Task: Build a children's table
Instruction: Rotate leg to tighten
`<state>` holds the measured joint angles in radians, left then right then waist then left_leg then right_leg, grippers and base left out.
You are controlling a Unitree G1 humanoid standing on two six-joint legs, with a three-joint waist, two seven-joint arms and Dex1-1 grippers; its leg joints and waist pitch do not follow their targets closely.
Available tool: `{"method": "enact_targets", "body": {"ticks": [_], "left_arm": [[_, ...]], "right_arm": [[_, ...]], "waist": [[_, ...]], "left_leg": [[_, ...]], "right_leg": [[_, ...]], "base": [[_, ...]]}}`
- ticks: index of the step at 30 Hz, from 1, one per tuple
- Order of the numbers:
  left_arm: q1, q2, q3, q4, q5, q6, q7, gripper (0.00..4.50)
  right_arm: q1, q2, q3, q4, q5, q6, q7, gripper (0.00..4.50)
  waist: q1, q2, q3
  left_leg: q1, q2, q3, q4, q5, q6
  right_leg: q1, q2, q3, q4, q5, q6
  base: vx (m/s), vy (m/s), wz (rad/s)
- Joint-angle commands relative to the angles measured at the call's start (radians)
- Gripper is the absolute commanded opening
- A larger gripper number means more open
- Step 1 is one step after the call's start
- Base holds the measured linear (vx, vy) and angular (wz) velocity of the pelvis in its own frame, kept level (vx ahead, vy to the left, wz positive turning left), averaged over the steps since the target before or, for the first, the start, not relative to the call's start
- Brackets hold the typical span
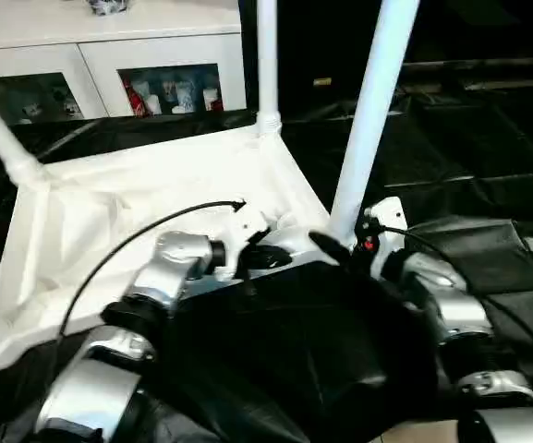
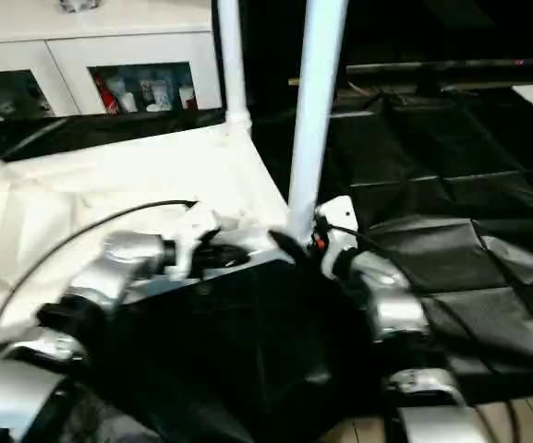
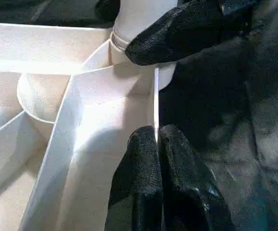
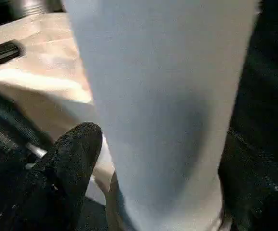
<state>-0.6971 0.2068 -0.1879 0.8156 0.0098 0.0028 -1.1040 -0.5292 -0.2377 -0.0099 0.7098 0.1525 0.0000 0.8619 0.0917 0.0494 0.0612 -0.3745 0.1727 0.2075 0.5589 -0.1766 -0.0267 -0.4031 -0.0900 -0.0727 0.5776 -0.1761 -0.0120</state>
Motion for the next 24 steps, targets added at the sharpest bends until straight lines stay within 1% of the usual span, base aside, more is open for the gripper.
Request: {"method": "enact_targets", "body": {"ticks": [1,2,3,4,5,6,7,8,10,11,12,13,14,16,17,20,22,24], "left_arm": [[0.018,-0.006,-0.032,-0.038,-0.027,-0.012,-0.073,0.00],[0.022,-0.001,-0.034,-0.044,-0.029,-0.009,-0.086,0.00],[0.029,0.005,-0.038,-0.055,-0.035,-0.003,-0.110,0.00],[0.038,0.011,-0.042,-0.069,-0.040,0.004,-0.133,0.00],[0.040,0.013,-0.043,-0.072,-0.042,0.007,-0.139,0.00],[0.047,0.018,-0.046,-0.080,-0.044,0.009,-0.151,0.00],[0.056,0.026,-0.050,-0.083,-0.043,0.009,-0.162,0.00],[0.059,0.028,-0.051,-0.081,-0.042,0.006,-0.164,0.00],[0.062,0.030,-0.048,-0.078,-0.039,0.003,-0.167,0.00],[0.064,0.032,-0.047,-0.080,-0.039,0.004,-0.167,0.00],[0.065,0.034,-0.046,-0.083,-0.041,0.006,-0.165,0.00],[0.066,0.035,-0.045,-0.085,-0.041,0.007,-0.165,0.00],[0.067,0.036,-0.045,-0.087,-0.041,0.008,-0.166,0.00],[0.071,0.038,-0.042,-0.092,-0.041,0.011,-0.167,0.00],[0.073,0.038,-0.041,-0.096,-0.041,0.014,-0.165,0.00],[0.076,0.039,-0.041,-0.103,-0.044,0.019,-0.160,0.00],[0.078,0.040,-0.040,-0.099,-0.042,0.016,-0.151,0.00],[0.077,0.037,-0.038,-0.092,-0.036,0.014,-0.130,0.00]], "right_arm": [[0.002,0.001,0.068,0.002,-0.010,0.032,0.105,3.73],[0.001,-0.007,0.069,0.001,-0.011,0.032,0.123,3.73],[-0.001,-0.020,0.073,-0.001,-0.011,0.033,0.151,3.73],[-0.002,-0.033,0.078,-0.004,-0.009,0.035,0.179,3.73],[-0.002,-0.037,0.079,-0.004,-0.008,0.036,0.187,3.73],[-0.004,-0.046,0.083,-0.006,-0.007,0.038,0.201,3.73],[-0.007,-0.058,0.086,-0.008,-0.005,0.036,0.218,3.73],[-0.008,-0.061,0.086,-0.009,-0.003,0.036,0.224,3.73],[-0.008,-0.063,0.083,-0.010,0.003,0.035,0.238,3.73],[-0.007,-0.064,0.084,-0.012,0.005,0.035,0.245,3.73],[-0.006,-0.063,0.085,-0.014,0.006,0.035,0.250,3.58],[-0.005,-0.063,0.086,-0.014,0.006,0.035,0.253,3.49],[-0.004,-0.062,0.087,-0.014,0.006,0.036,0.256,3.42],[0.002,-0.059,0.093,-0.016,0.003,0.036,0.263,3.29],[0.006,-0.055,0.094,-0.020,0.007,0.042,0.271,3.29],[0.012,-0.048,0.097,-0.026,0.013,0.045,0.275,2.94],[0.019,-0.039,0.094,-0.029,0.012,0.043,0.260,2.78],[0.027,-0.031,0.090,-0.033,0.012,0.044,0.242,2.62]], "waist": [[0.005,-0.009,-0.055],[0.006,0.002,-0.058],[0.002,-0.002,-0.058],[0.002,-0.003,-0.059],[0.004,-0.001,-0.063],[0.002,0.001,-0.063],[0.002,0.000,-0.064],[0.001,-0.004,-0.063],[0.001,-0.006,-0.059],[0.001,-0.007,-0.057],[0.001,-0.008,-0.056],[0.002,-0.006,-0.056],[0.001,-0.007,-0.055],[0.001,-0.008,-0.056],[0.001,-0.010,-0.056],[0.002,-0.012,-0.058],[0.002,-0.010,-0.059],[0.003,-0.009,-0.059]], "left_leg": [[0.005,0.066,-0.032,-0.059,-0.189,0.094],[0.007,0.068,-0.031,-0.056,-0.172,0.102],[0.006,0.068,-0.031,-0.055,-0.164,0.109],[0.007,0.067,-0.030,-0.053,-0.161,0.114],[0.010,0.068,-0.030,-0.049,-0.145,0.124],[0.007,0.067,-0.029,-0.046,-0.128,0.136],[0.007,0.067,-0.029,-0.045,-0.122,0.140],[0.006,0.067,-0.028,-0.044,-0.119,0.148],[0.006,0.067,-0.027,-0.046,-0.149,0.143],[0.007,0.068,-0.028,-0.049,-0.170,0.133],[0.008,0.068,-0.028,-0.050,-0.177,0.128],[0.010,0.069,-0.028,-0.051,-0.187,0.117],[0.009,0.070,-0.029,-0.052,-0.189,0.110],[0.009,0.070,-0.029,-0.052,-0.180,0.109],[0.009,0.069,-0.029,-0.051,-0.170,0.112],[0.007,0.067,-0.028,-0.047,-0.142,0.129],[0.007,0.067,-0.028,-0.046,-0.138,0.134],[0.008,0.068,-0.028,-0.048,-0.146,0.129]], "right_leg": [[0.049,-0.074,0.044,-0.061,-0.179,-0.244],[0.047,-0.073,0.043,-0.054,-0.127,-0.262],[0.050,-0.069,0.042,-0.049,-0.081,-0.278],[0.050,-0.069,0.042,-0.047,-0.061,-0.285],[0.050,-0.071,0.043,-0.041,-0.019,-0.298],[0.049,-0.069,0.042,-0.038,0.013,-0.306],[0.050,-0.069,0.041,-0.037,0.023,-0.308],[0.050,-0.070,0.041,-0.036,0.025,-0.310],[0.049,-0.072,0.041,-0.043,-0.035,-0.303],[0.049,-0.073,0.042,-0.049,-0.085,-0.294],[0.049,-0.073,0.042,-0.050,-0.105,-0.291],[0.047,-0.073,0.043,-0.052,-0.134,-0.283],[0.047,-0.073,0.044,-0.052,-0.145,-0.279],[0.047,-0.072,0.045,-0.051,-0.134,-0.277],[0.047,-0.072,0.045,-0.049,-0.122,-0.278],[0.048,-0.072,0.044,-0.045,-0.086,-0.281],[0.048,-0.073,0.043,-0.045,-0.089,-0.281],[0.047,-0.072,0.043,-0.046,-0.105,-0.277]], "base": [[0.000,0.000,0.00],[0.000,0.000,0.00],[0.000,0.000,0.00],[0.000,0.000,0.00],[0.000,0.000,0.00],[0.000,0.000,0.00],[0.000,0.000,0.00],[0.000,0.000,0.00],[0.000,0.000,0.00],[0.000,0.000,0.00],[0.000,0.000,0.00],[0.000,0.000,0.00],[0.000,0.000,0.00],[0.000,0.000,0.00],[0.000,0.000,0.00],[0.000,0.000,0.00],[0.000,0.000,0.00],[0.000,0.000,0.00]]}}
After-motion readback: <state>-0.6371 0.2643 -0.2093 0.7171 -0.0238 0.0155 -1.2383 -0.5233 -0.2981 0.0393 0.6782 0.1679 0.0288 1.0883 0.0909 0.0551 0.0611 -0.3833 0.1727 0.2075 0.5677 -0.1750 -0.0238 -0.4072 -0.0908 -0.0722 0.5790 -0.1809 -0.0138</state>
